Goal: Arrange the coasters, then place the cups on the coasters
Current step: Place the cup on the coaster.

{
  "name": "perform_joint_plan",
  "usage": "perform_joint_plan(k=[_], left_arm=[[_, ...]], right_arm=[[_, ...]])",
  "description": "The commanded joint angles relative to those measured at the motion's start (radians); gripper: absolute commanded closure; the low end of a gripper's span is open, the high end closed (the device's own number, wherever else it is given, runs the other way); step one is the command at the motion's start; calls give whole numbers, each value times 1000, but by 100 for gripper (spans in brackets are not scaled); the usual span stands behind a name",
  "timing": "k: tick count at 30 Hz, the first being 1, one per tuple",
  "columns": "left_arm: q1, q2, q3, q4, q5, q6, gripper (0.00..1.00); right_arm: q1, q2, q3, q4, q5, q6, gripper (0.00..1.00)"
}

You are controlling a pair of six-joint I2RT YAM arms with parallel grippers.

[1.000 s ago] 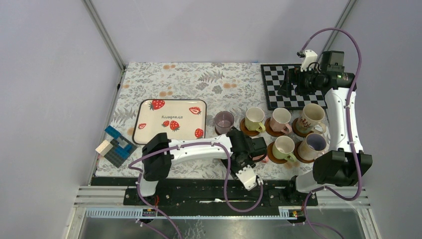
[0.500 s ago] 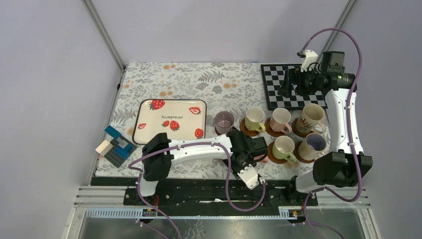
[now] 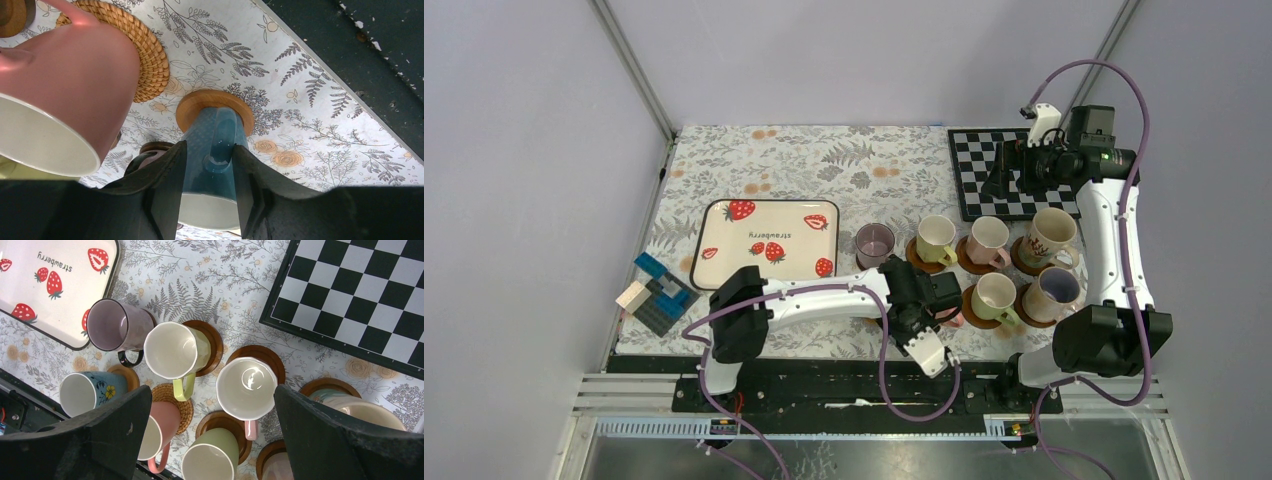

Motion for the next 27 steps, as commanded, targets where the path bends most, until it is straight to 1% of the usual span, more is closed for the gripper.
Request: perform_joint_plan(k=[1,5,8,13,17,25,27], left_arm=[[8,-15,30,16,4,-3,59],[10,-11,37,14,-2,1,57],[11,-18,43,13,-4,6,51],[16,-38,88,-41,42,6,43],[20,-67,112,-80,43,10,40],[56,-141,185,-162,117,-2,35],[79,-151,228,-181,142,-25,35]], right_arm=[[-5,-33,-6,8,-25,0,0],[-5,-34,-10,8,-22,-2,0],[-5,-33,-7,7,-22,-3,0],[-5,-24,3,-1,-31,-4,0],[-5,-10,9,-6,-47,0,0],[-3,41,57,-14,-83,18,0],[-3,58,82,-23,-86,19,0]])
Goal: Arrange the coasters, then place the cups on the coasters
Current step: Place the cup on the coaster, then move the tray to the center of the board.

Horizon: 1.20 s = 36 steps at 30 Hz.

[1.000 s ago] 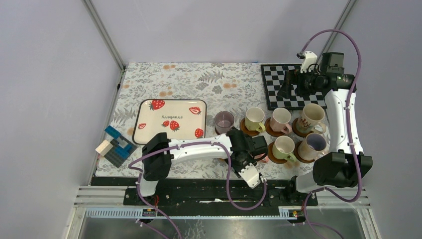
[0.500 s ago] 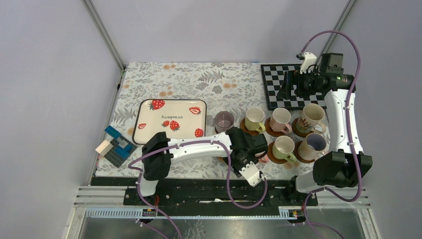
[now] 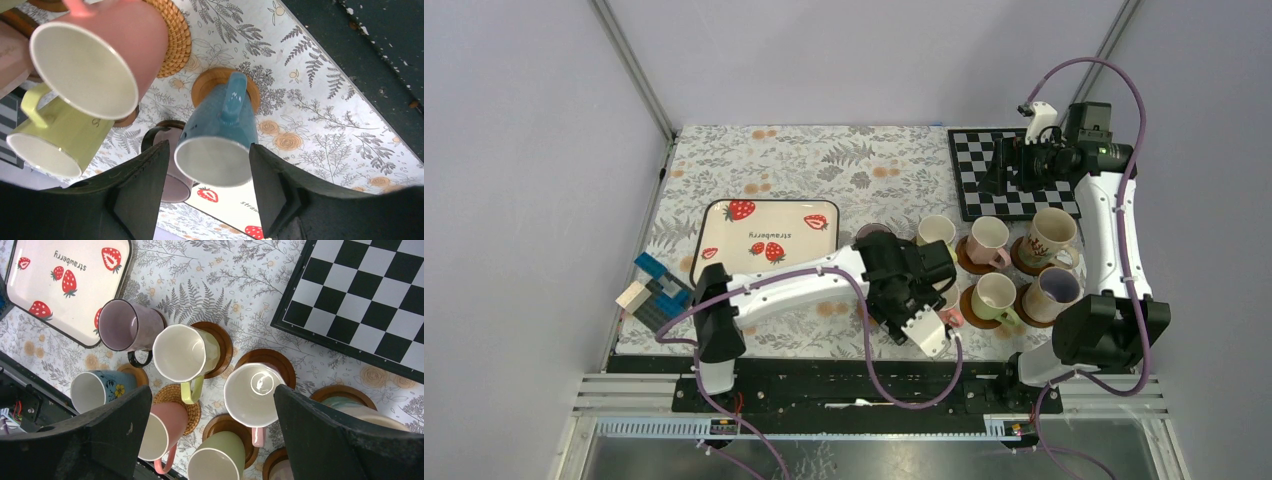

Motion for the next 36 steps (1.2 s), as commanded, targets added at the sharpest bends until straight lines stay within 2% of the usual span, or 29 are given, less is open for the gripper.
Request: perform_joint_plan(k=[1,5,9,11,13,16,19,22,23,26,32,36], left_arm=[[52,-81,123,-69,94,-42,34],[207,-70,288,-96,224,-193,33],[468,-81,325,-80,318,-384,34],[621,-119,236,-25,363,-489,34],[784,-180,100,101,352,-595,33],[958,-229,-54,187,368,-649,33],[1100,-216,-140,159,410,-645,33],[1167,-231,-251,128,405,-546,28],[1174,-249,-301,146,373,-525,23],[1177,-303,-447,231,289,-496,20],[1180,-312,-608,384,188,-514,24],[1180,-273,-636,423,176,-519,30]], right_arm=[[-4,37,83,-24,-39,15,0],[-3,67,125,-36,-41,18,0],[-3,94,156,-41,-40,19,0],[-3,107,172,-39,-42,21,0],[-2,126,191,-38,-45,22,0],[-2,160,234,-48,-45,16,1],[-2,200,292,-90,-45,-1,0],[-2,228,337,-117,-43,-14,0],[-2,234,345,-119,-43,-15,0],[-2,249,360,-129,-48,-15,0],[-2,279,397,-152,-53,-15,0],[-2,287,416,-164,-51,-21,0]])
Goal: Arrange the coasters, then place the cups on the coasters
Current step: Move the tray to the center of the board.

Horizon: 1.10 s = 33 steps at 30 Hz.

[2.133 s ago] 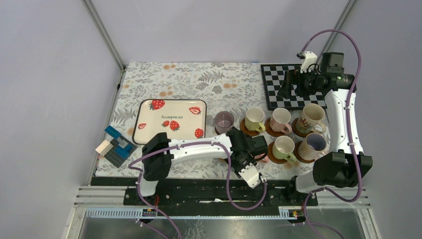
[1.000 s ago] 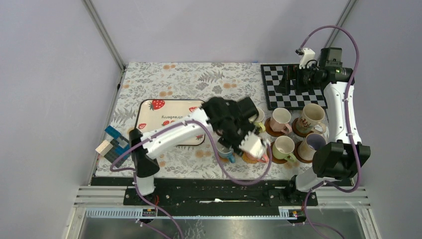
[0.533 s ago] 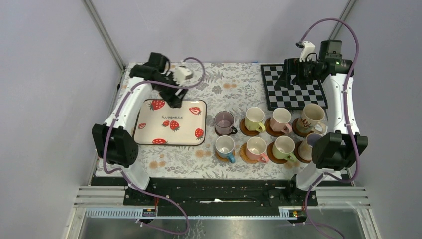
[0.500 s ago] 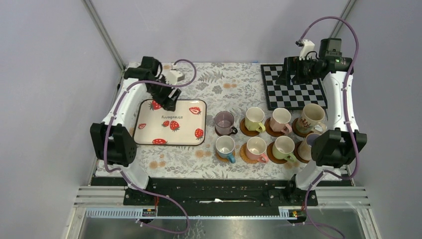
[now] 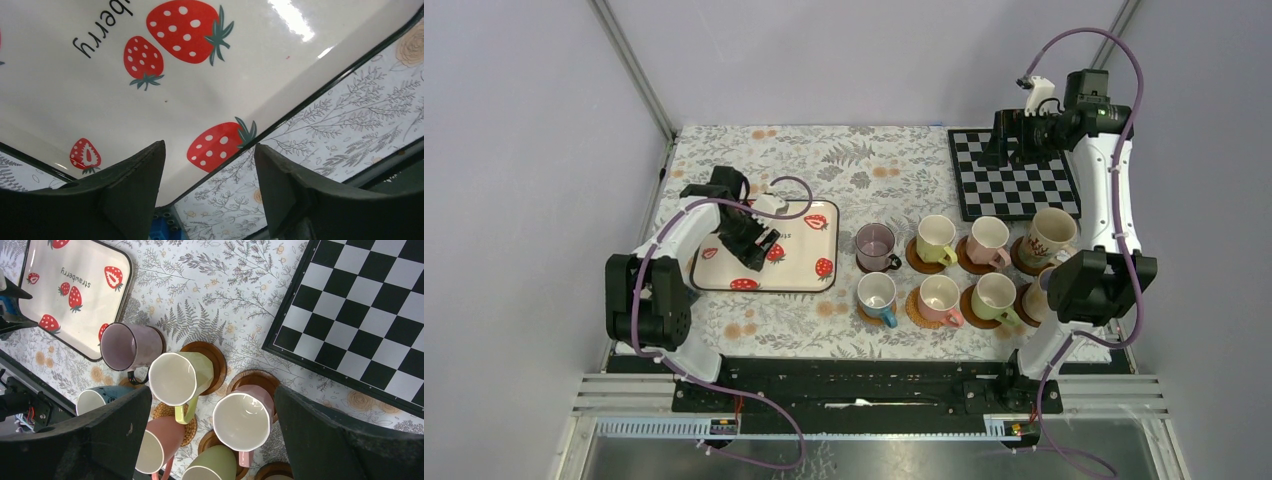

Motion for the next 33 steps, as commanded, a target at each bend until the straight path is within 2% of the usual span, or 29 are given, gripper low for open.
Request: perform_joint_plan(k=[1,4,14,20,24,33], left_arm=[[2,18,-18,108,-42,13,33],[-2,43,-40,108,-39,23,37],[-111,61,-129,144,-55,28,38],[-193,59,-172,135,-26,39,41],[-208,22,-175,111,12,53,42],[-203,-106,-208,-27,71,329,42]], right_arm=[[-2,9,58,-36,-25,-17,0],[-2,14,64,-43,-22,-25,0],[-2,49,123,-70,-25,-34,0],[-2,62,150,-89,-16,-48,0],[-2,65,159,-98,-12,-55,1],[-2,78,164,-111,-16,-60,2]])
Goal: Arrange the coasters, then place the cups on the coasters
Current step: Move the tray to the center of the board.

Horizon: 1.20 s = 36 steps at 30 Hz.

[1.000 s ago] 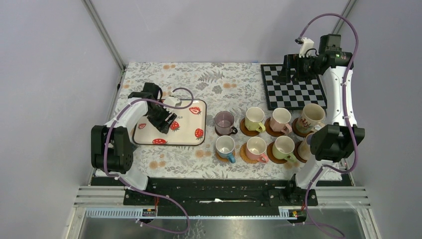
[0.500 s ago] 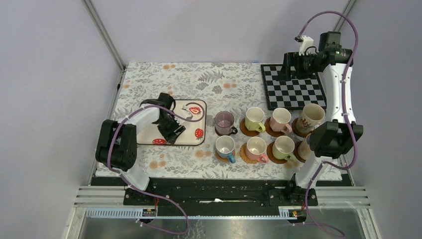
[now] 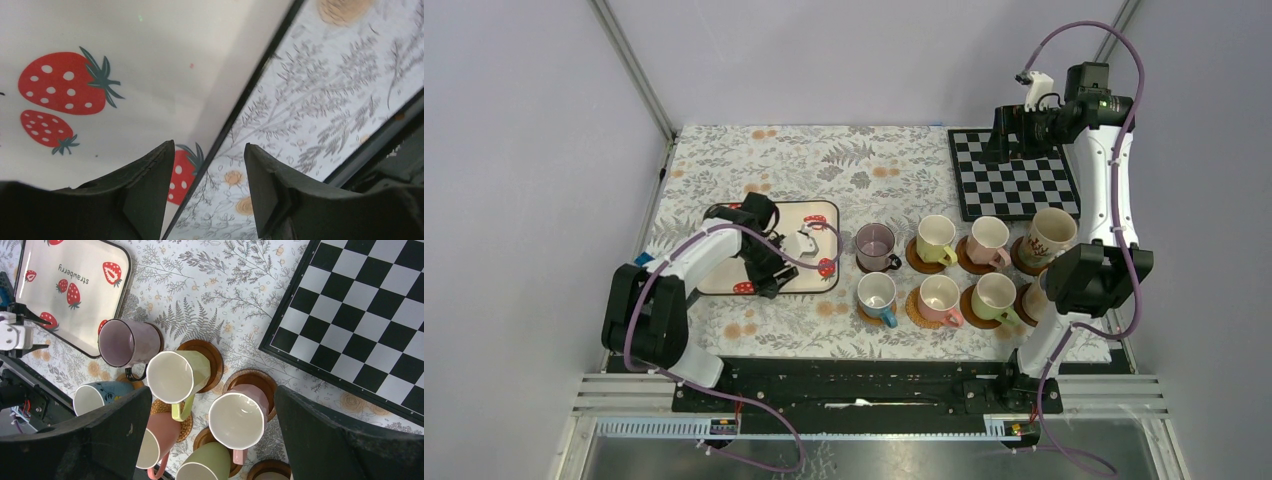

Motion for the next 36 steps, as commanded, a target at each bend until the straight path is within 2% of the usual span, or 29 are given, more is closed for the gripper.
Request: perform_joint_plan(k=[1,8,19,25,36], left_arm=[[1,-48,-36,-61,48,168,41],[0,-29,-100,54,37,193,42],[-50,-42,-150,39,70,228,65],[-83,-60,-178,23,77,234,71],[-172,-119,-232,11,88,188,71]], right_arm=[[-2,12,43,-25,-15,-12,2],[-2,13,42,-33,-14,-6,2],[-2,8,38,-32,-6,-13,2],[-2,21,56,-42,-8,-17,2],[-2,21,55,-44,-10,-20,2]])
